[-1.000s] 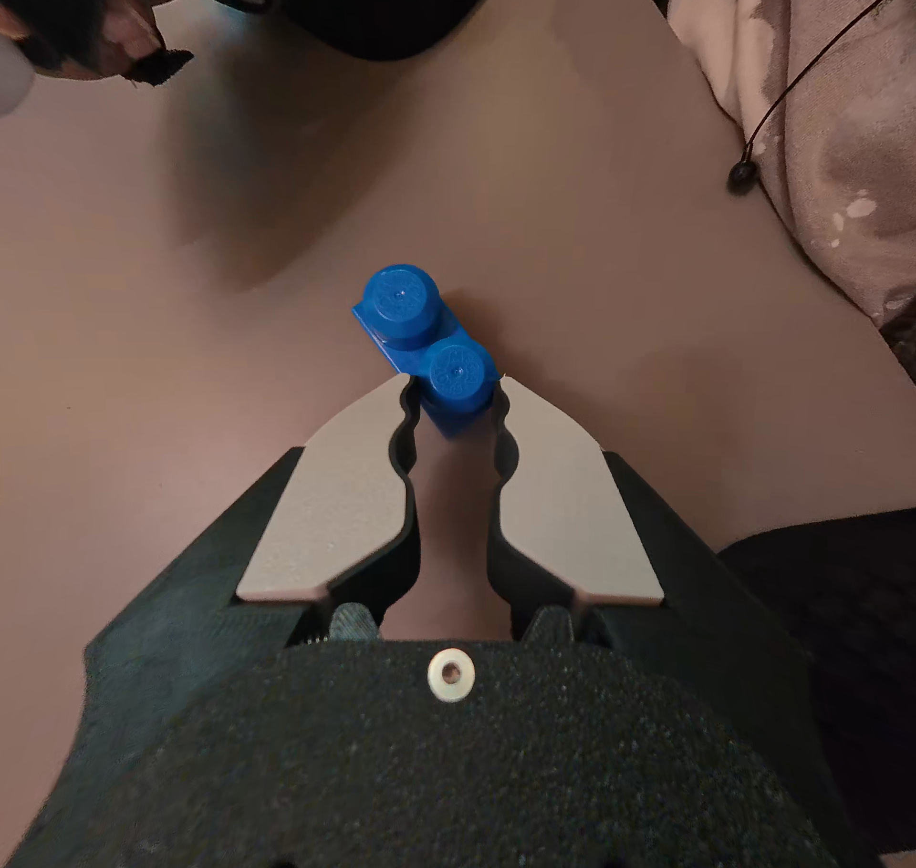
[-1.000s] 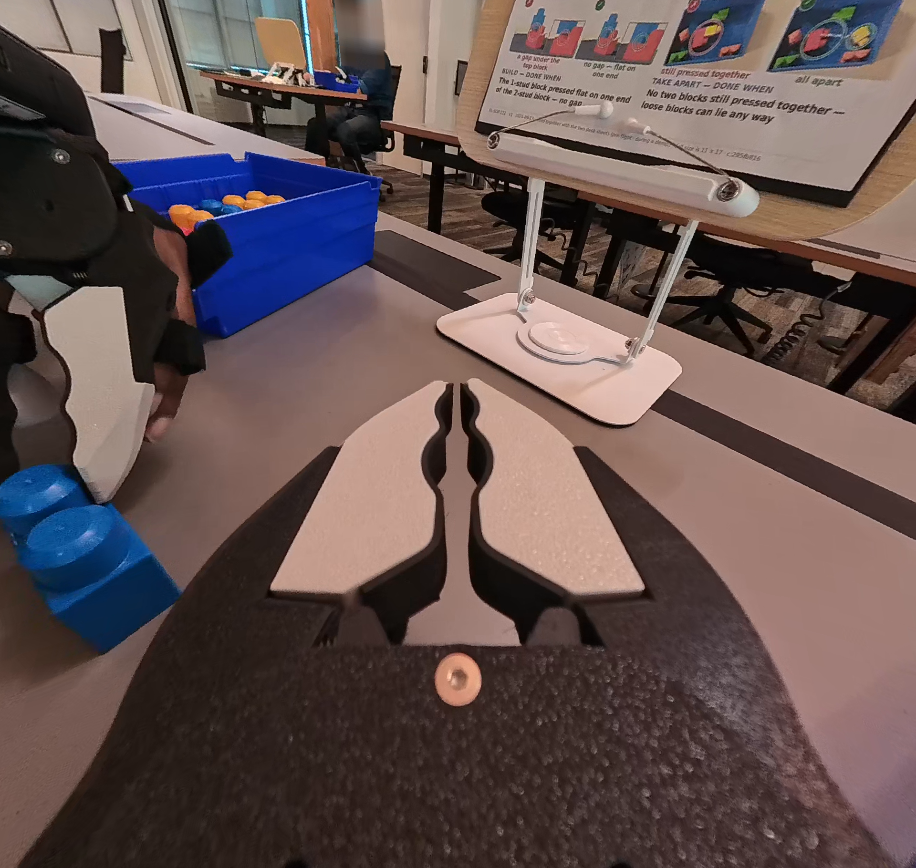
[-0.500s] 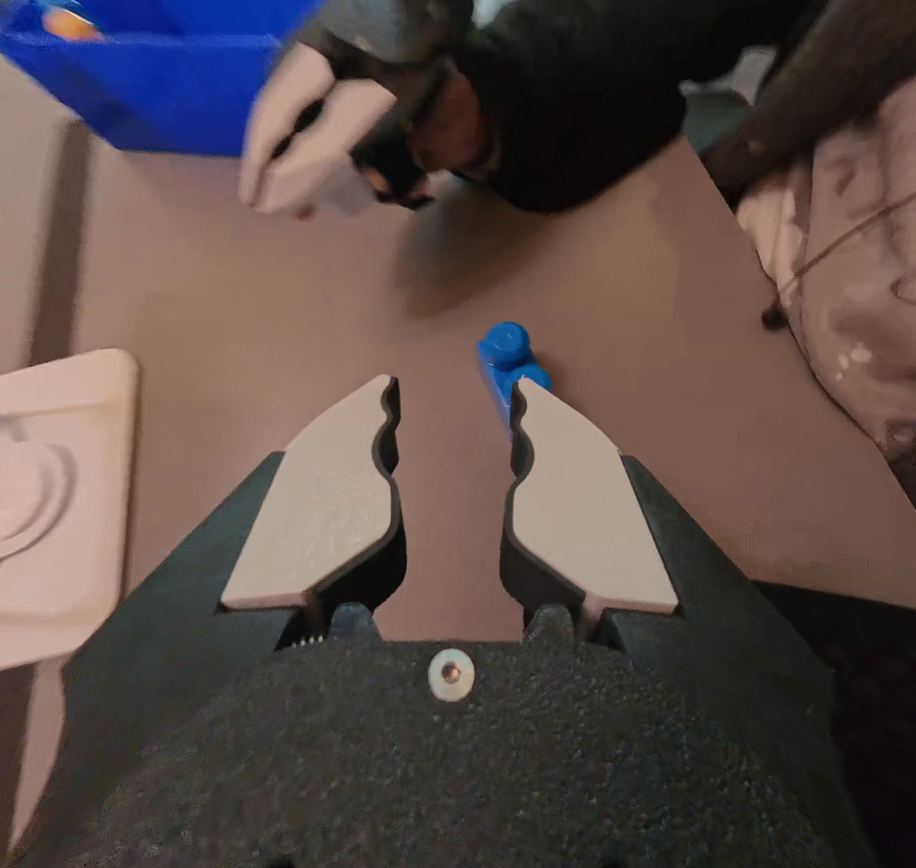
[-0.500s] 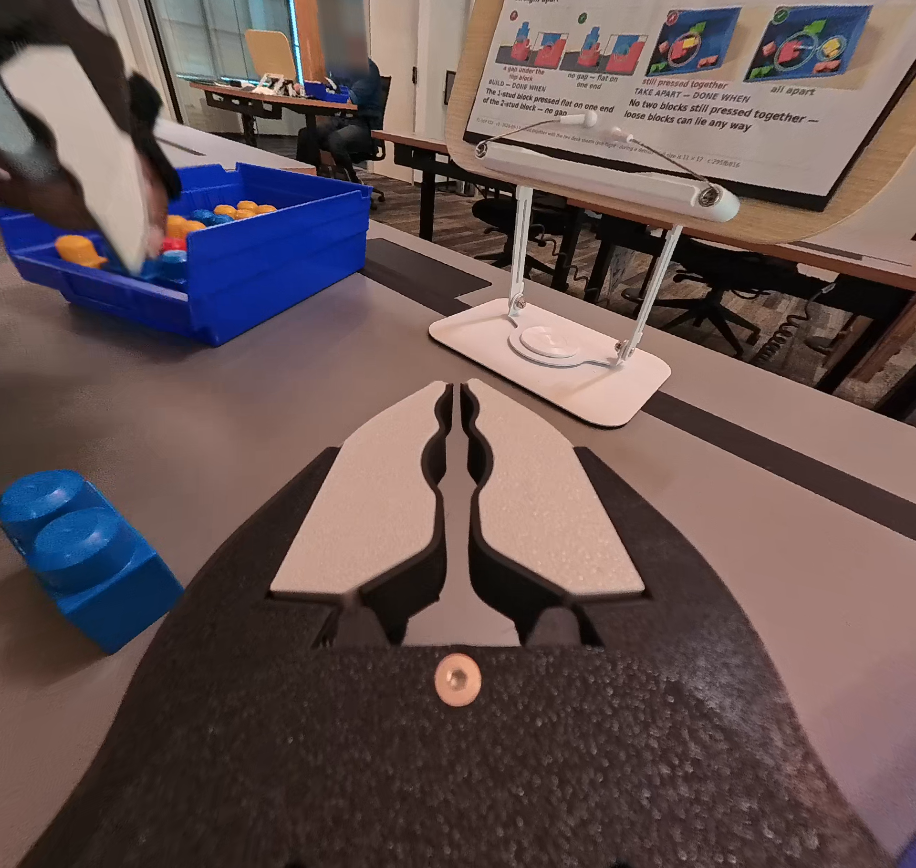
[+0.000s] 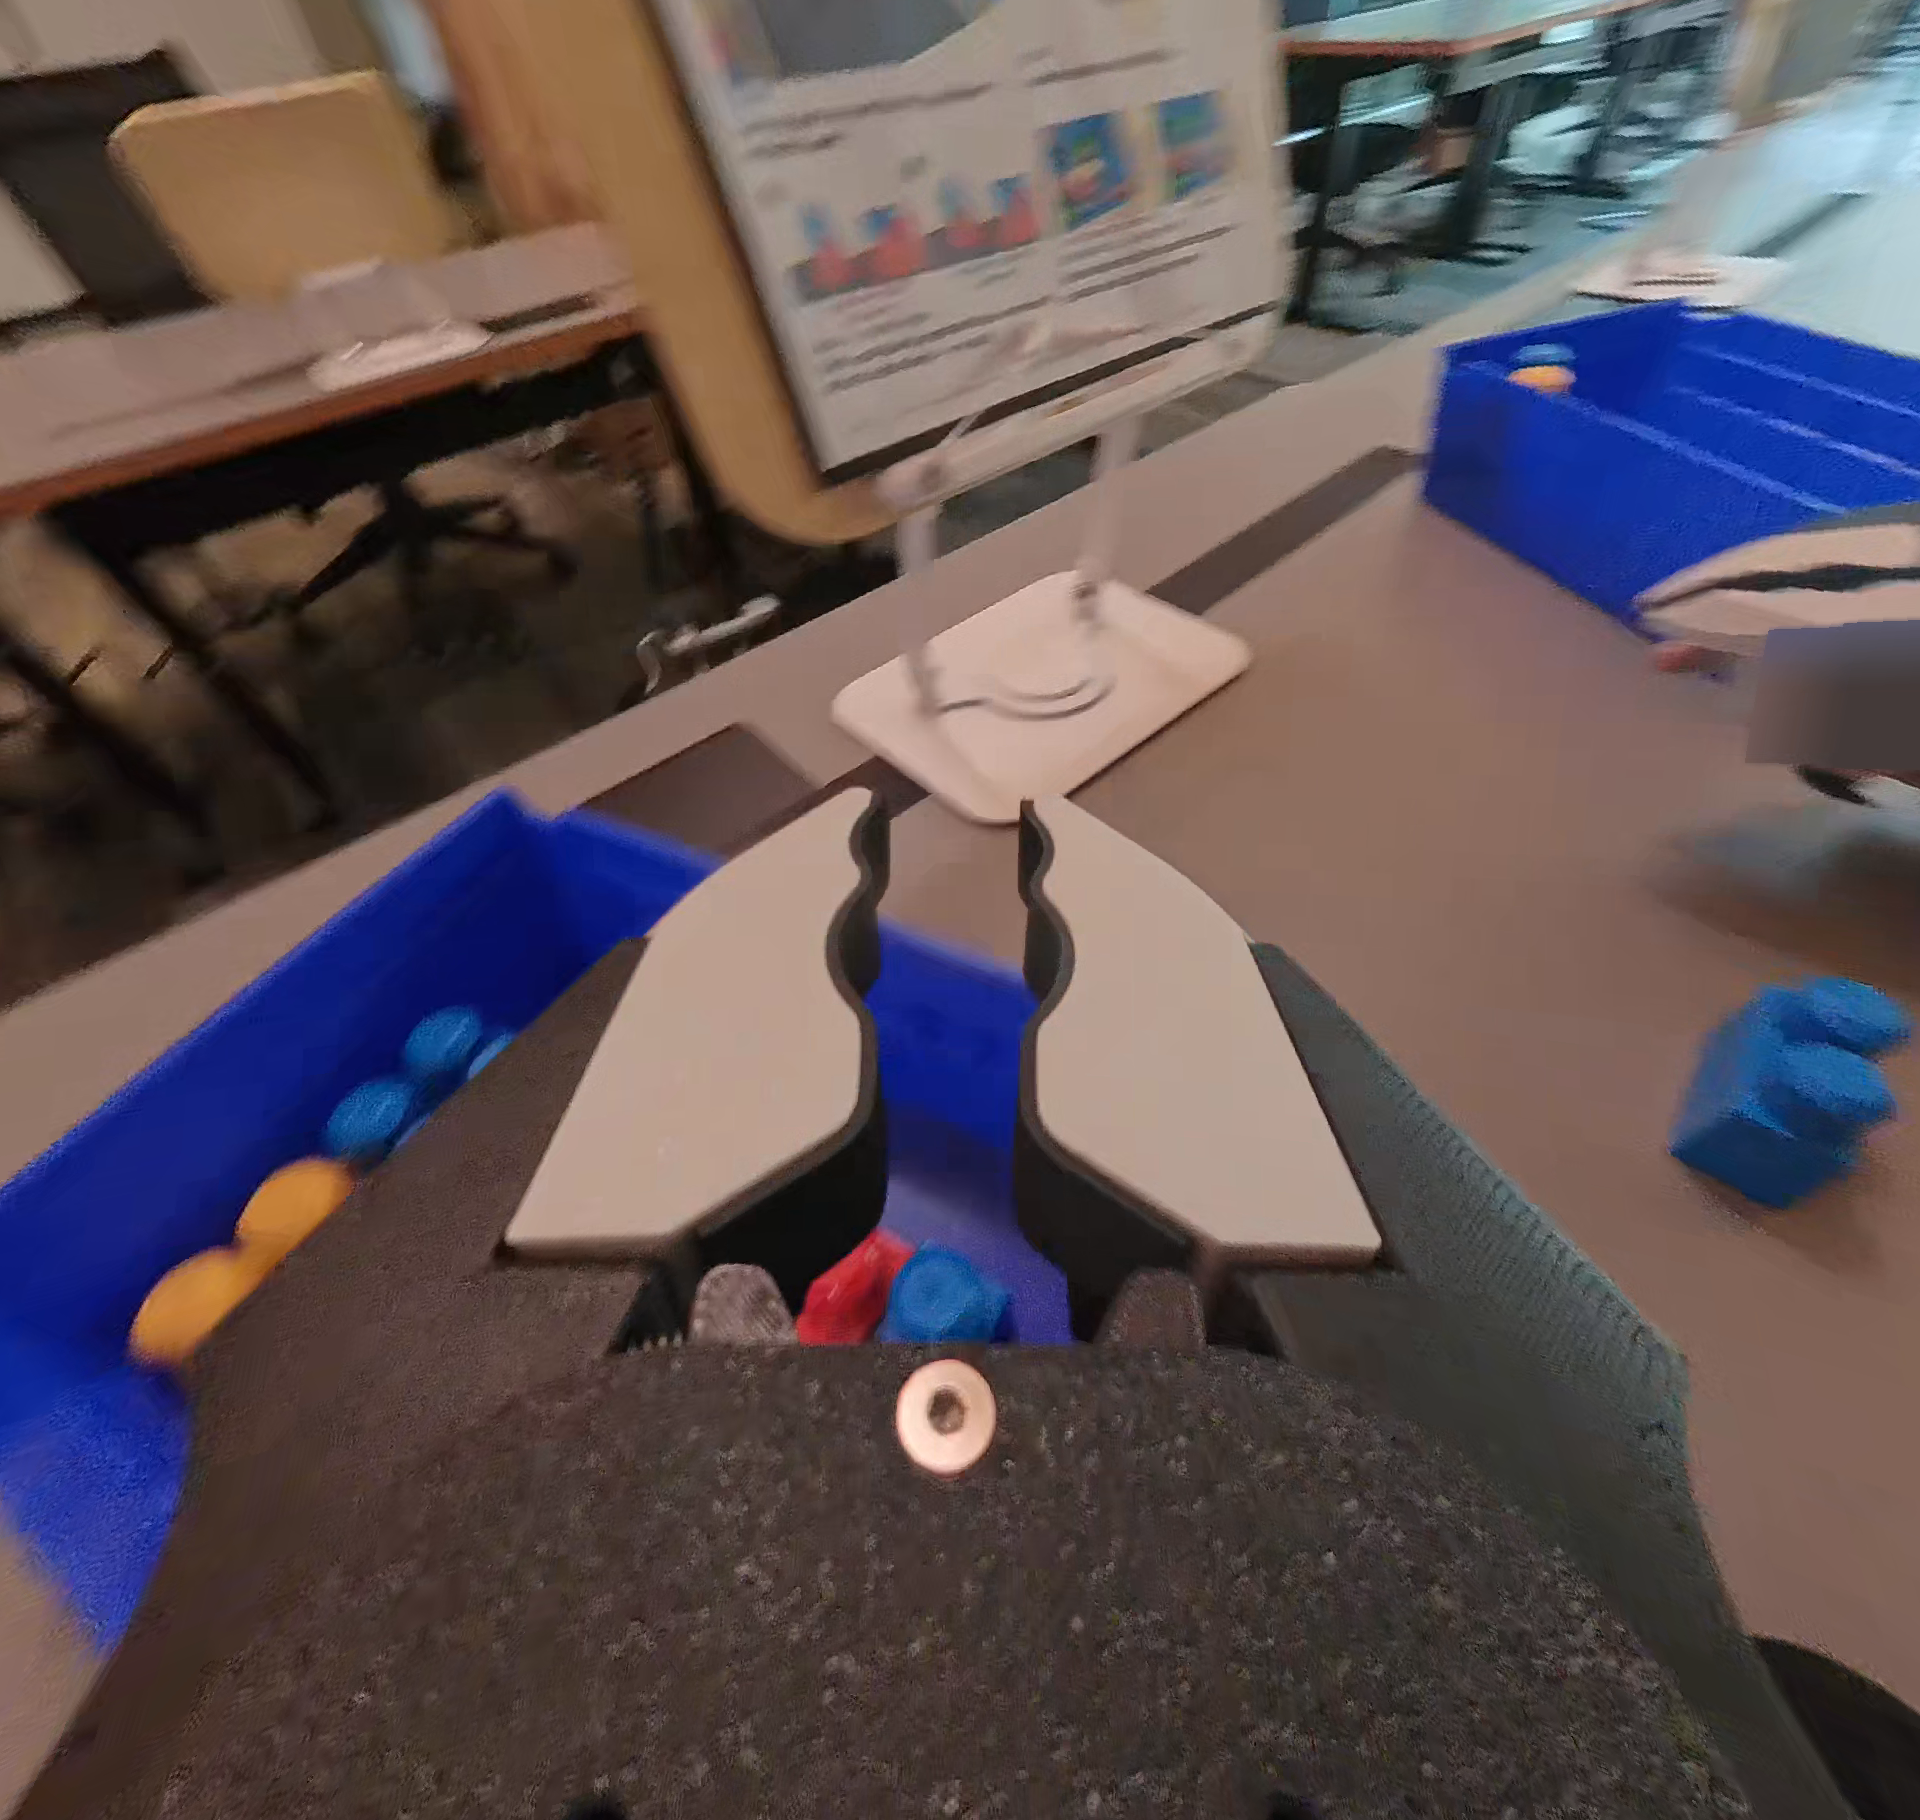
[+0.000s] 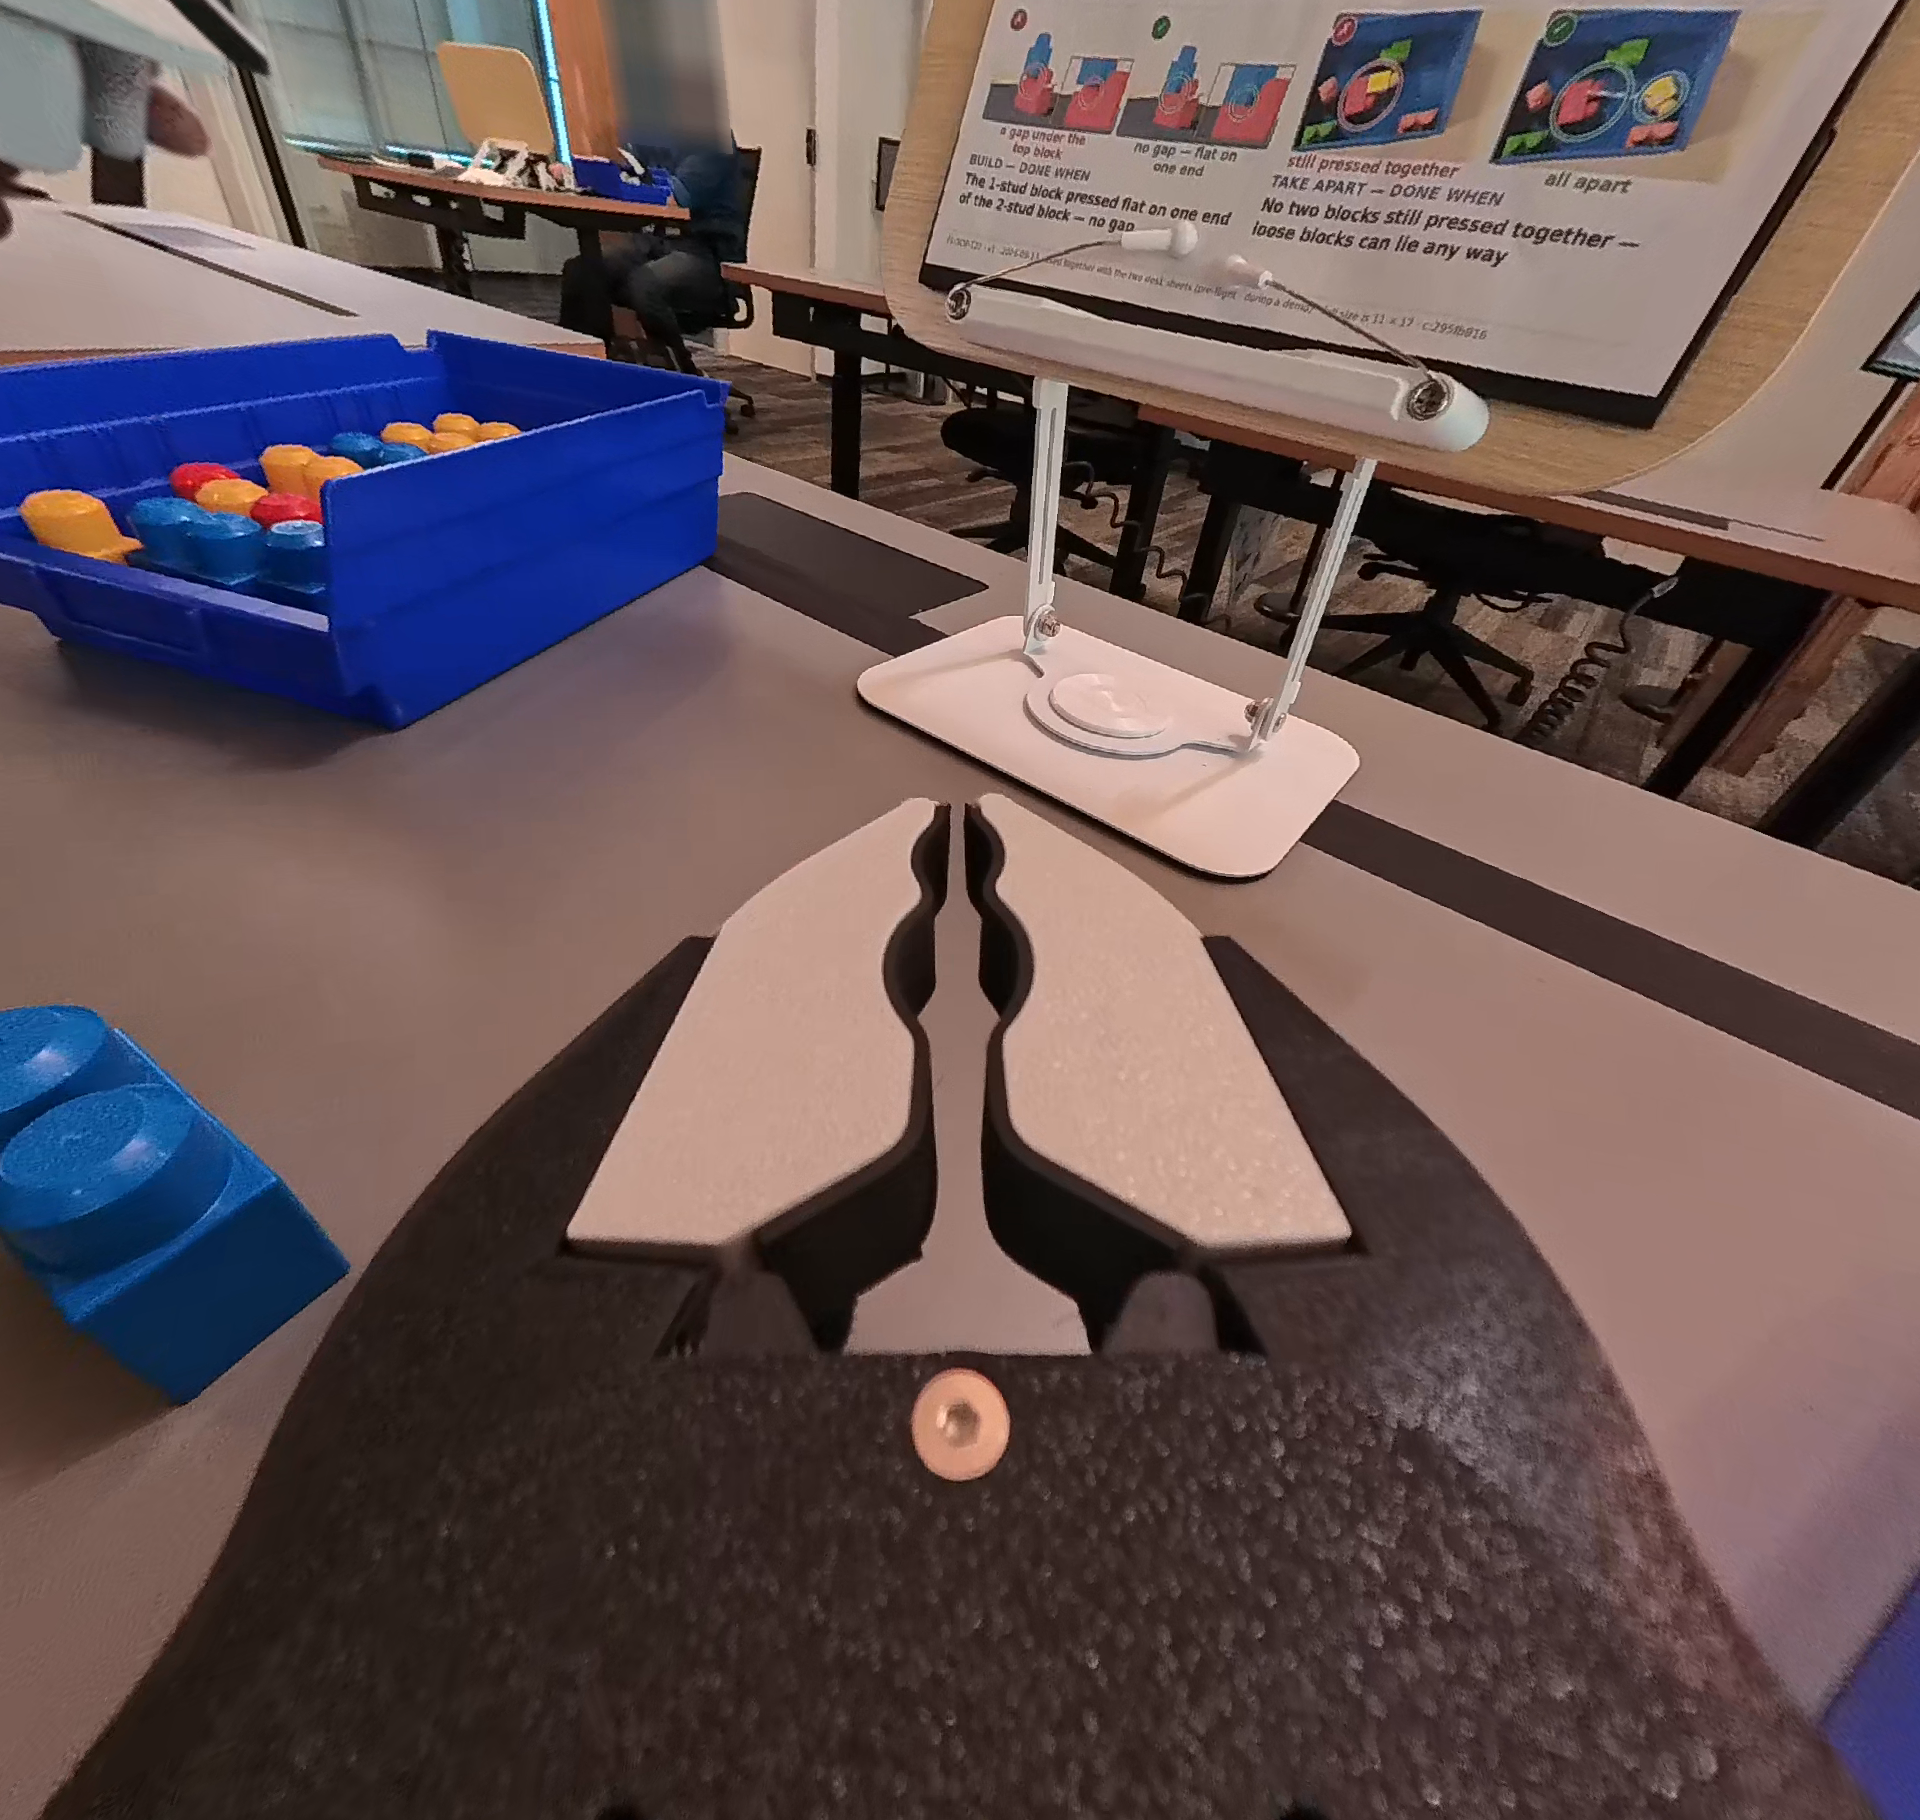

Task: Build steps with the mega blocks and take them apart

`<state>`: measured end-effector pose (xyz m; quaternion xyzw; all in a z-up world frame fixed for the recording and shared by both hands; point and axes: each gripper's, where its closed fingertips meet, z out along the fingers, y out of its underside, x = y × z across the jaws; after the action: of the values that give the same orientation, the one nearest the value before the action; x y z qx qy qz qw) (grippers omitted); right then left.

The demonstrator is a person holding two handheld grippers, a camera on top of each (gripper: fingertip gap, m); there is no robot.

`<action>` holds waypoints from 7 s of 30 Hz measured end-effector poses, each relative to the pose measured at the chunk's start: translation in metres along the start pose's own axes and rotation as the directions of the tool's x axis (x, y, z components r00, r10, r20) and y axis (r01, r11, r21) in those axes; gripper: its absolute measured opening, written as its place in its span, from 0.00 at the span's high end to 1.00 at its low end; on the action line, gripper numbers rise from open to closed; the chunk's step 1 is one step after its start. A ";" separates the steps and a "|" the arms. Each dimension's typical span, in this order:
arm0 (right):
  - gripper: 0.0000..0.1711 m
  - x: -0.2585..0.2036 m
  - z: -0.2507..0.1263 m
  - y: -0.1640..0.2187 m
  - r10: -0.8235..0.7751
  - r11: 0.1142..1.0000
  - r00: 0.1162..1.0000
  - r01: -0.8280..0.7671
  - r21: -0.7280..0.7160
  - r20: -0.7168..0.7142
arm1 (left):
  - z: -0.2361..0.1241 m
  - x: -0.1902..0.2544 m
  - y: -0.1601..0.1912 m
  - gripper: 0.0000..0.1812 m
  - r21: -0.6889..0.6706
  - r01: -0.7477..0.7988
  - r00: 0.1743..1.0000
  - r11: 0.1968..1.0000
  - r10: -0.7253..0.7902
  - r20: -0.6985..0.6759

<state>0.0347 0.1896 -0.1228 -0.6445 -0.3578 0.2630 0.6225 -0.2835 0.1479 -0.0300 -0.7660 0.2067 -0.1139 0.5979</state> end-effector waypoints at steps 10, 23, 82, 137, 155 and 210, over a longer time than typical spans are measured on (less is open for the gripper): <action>0.99 -0.001 0.001 0.003 0.001 1.000 1.000 -0.001 -0.012 0.006 | -0.006 -0.064 0.055 0.87 -0.225 0.132 0.966 0.965 -0.074 0.249; 0.99 -0.002 0.002 0.004 -0.002 1.000 1.000 0.002 -0.018 0.011 | 0.021 -0.063 0.079 0.83 -0.397 0.083 0.977 0.914 0.004 0.214; 0.99 -0.007 0.004 0.008 0.010 0.999 0.999 -0.008 -0.041 0.037 | 0.008 -0.044 0.151 0.87 -0.823 0.022 0.999 0.568 -0.045 -0.004; 0.99 -0.010 0.005 0.014 0.017 0.997 0.998 -0.014 -0.069 0.053 | 0.019 0.040 0.034 0.84 -0.496 -0.174 0.980 0.851 0.102 -0.168; 0.94 -0.052 0.004 0.018 -0.049 0.992 0.953 0.080 -0.093 0.298 | 0.076 0.202 0.110 0.84 -0.448 -0.587 0.723 0.674 0.188 -0.665; 0.87 -0.076 -0.004 0.031 -0.037 0.982 0.892 0.115 -0.148 0.450 | 0.054 0.278 0.160 0.64 -0.227 -0.450 0.655 0.864 0.146 -0.741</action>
<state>-0.0044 0.1280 -0.1612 -0.6036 -0.5369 0.3470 0.4765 -0.0425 0.0367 -0.2184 -0.7214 0.5620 -0.2501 0.3182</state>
